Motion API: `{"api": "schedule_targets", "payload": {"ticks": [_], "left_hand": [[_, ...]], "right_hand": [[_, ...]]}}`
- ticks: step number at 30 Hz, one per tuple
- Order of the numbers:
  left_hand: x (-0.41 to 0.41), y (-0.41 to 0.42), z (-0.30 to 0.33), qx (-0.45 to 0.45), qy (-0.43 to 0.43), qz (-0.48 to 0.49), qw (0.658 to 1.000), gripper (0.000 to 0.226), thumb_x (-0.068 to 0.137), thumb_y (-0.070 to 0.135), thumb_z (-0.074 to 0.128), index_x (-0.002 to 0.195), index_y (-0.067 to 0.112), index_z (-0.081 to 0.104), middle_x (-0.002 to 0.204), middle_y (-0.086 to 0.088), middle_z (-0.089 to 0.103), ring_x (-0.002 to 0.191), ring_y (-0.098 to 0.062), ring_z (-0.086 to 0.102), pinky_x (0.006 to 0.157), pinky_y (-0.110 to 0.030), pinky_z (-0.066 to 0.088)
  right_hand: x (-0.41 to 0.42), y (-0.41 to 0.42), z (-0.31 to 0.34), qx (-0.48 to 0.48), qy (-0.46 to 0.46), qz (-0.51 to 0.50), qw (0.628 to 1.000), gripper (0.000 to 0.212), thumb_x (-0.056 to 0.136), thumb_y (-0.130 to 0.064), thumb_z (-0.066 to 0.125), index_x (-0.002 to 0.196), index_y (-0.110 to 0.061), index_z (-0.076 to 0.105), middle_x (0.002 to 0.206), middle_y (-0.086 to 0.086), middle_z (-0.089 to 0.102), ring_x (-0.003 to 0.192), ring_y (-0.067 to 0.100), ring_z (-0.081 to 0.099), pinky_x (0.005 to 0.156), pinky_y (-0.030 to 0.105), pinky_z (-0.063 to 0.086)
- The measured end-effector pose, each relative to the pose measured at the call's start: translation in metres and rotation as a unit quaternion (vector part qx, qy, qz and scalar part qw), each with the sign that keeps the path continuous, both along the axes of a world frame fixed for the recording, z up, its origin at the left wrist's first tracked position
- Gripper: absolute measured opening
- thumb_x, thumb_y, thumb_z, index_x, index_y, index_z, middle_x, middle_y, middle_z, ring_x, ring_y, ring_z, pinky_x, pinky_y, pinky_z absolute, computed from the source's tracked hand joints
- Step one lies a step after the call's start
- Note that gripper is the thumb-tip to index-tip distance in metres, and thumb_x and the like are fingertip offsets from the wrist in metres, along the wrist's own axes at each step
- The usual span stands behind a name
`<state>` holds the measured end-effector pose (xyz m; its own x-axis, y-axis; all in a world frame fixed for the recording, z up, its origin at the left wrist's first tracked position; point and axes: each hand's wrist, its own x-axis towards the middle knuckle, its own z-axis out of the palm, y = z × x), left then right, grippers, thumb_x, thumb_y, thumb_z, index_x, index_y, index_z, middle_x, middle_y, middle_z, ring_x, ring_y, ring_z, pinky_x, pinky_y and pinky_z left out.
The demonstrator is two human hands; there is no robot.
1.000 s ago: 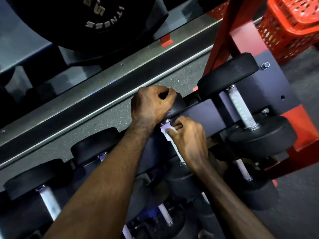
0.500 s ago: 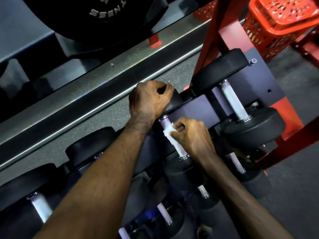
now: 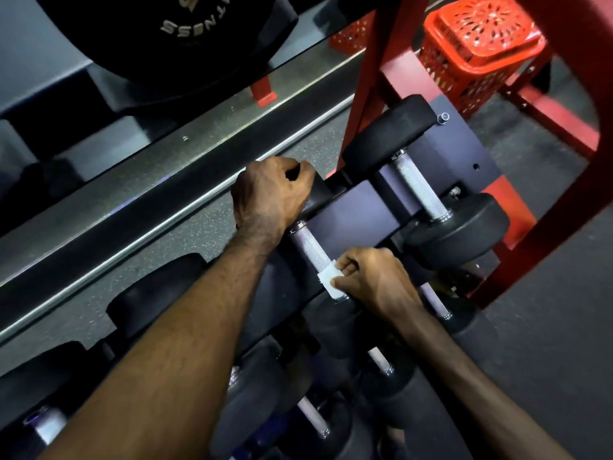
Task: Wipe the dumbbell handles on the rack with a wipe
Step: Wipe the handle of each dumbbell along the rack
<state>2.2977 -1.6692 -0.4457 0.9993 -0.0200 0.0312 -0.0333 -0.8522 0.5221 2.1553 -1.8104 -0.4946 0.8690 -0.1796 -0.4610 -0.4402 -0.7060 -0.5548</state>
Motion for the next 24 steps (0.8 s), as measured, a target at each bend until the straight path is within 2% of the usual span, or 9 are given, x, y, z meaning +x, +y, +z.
{"api": "schedule_targets", "payload": {"ticks": [4,6,9,13,16,19,21,24], "left_hand": [[-0.001,-0.001,0.003,-0.001,0.002,-0.001,1.0,0.047,0.091,0.058,0.053,0.073,0.019,0.072,0.059,-0.003,0.059,0.062,-0.03,0.062,0.058,-0.031,0.039],[-0.001,-0.001,0.003,0.003,0.003,-0.004,1.0,0.047,0.093,0.057,0.054,0.074,0.019,0.073,0.058,-0.002,0.057,0.061,-0.029,0.06,0.059,-0.03,0.037],[-0.001,0.0,0.001,0.005,-0.007,-0.006,1.0,0.047,0.093,0.057,0.053,0.074,0.02,0.074,0.061,-0.005,0.061,0.062,-0.03,0.062,0.057,-0.033,0.045],[-0.001,0.001,0.001,0.004,-0.007,-0.01,1.0,0.046,0.092,0.057,0.052,0.067,0.021,0.066,0.063,-0.006,0.062,0.064,-0.033,0.061,0.058,-0.032,0.04],[-0.001,0.001,0.002,0.004,-0.009,-0.017,1.0,0.045,0.093,0.055,0.052,0.067,0.02,0.066,0.059,-0.002,0.058,0.061,-0.029,0.06,0.057,-0.031,0.04],[-0.001,0.001,0.003,0.003,-0.002,-0.017,1.0,0.044,0.095,0.055,0.052,0.077,0.021,0.074,0.057,0.001,0.054,0.058,-0.026,0.058,0.059,-0.031,0.041],[-0.001,0.002,0.001,0.005,-0.006,-0.017,1.0,0.044,0.095,0.054,0.052,0.07,0.022,0.068,0.055,0.001,0.052,0.054,-0.021,0.054,0.058,-0.029,0.035],[-0.002,0.002,0.002,0.007,-0.003,-0.015,1.0,0.046,0.096,0.053,0.052,0.061,0.023,0.057,0.054,0.003,0.048,0.05,-0.014,0.047,0.053,-0.027,0.029]], "right_hand": [[0.023,0.014,0.002,0.01,-0.051,-0.012,0.999,0.027,0.076,-0.037,0.08,0.101,-0.029,0.072,0.088,-0.011,0.072,0.09,0.016,0.07,0.084,0.033,0.058],[0.018,0.01,0.003,0.001,-0.033,-0.01,0.999,0.025,0.077,-0.034,0.079,0.101,-0.028,0.072,0.088,-0.01,0.072,0.089,0.017,0.07,0.082,0.033,0.058],[0.001,0.001,0.001,-0.015,0.006,0.006,1.0,0.026,0.077,-0.034,0.08,0.101,-0.028,0.074,0.09,-0.01,0.074,0.093,0.017,0.071,0.085,0.033,0.058],[0.018,0.018,0.004,-0.003,-0.059,-0.007,0.998,0.025,0.082,-0.031,0.075,0.107,-0.028,0.073,0.097,-0.008,0.075,0.096,0.02,0.07,0.085,0.034,0.057],[0.028,0.026,0.004,0.013,-0.083,-0.026,0.996,0.023,0.083,-0.027,0.073,0.106,-0.028,0.072,0.095,-0.008,0.075,0.094,0.021,0.069,0.083,0.035,0.058],[0.009,0.013,0.001,0.019,-0.028,-0.042,0.999,0.021,0.079,-0.028,0.073,0.1,-0.027,0.076,0.084,-0.012,0.074,0.086,0.012,0.07,0.081,0.031,0.059],[-0.001,0.005,0.002,0.022,-0.006,-0.031,0.999,0.019,0.079,-0.028,0.074,0.097,-0.025,0.077,0.083,-0.011,0.075,0.084,0.01,0.072,0.08,0.03,0.059],[0.018,0.01,0.005,0.062,-0.037,-0.035,0.997,0.018,0.08,-0.022,0.076,0.098,-0.024,0.078,0.085,-0.01,0.076,0.084,0.009,0.073,0.078,0.03,0.059]]}}
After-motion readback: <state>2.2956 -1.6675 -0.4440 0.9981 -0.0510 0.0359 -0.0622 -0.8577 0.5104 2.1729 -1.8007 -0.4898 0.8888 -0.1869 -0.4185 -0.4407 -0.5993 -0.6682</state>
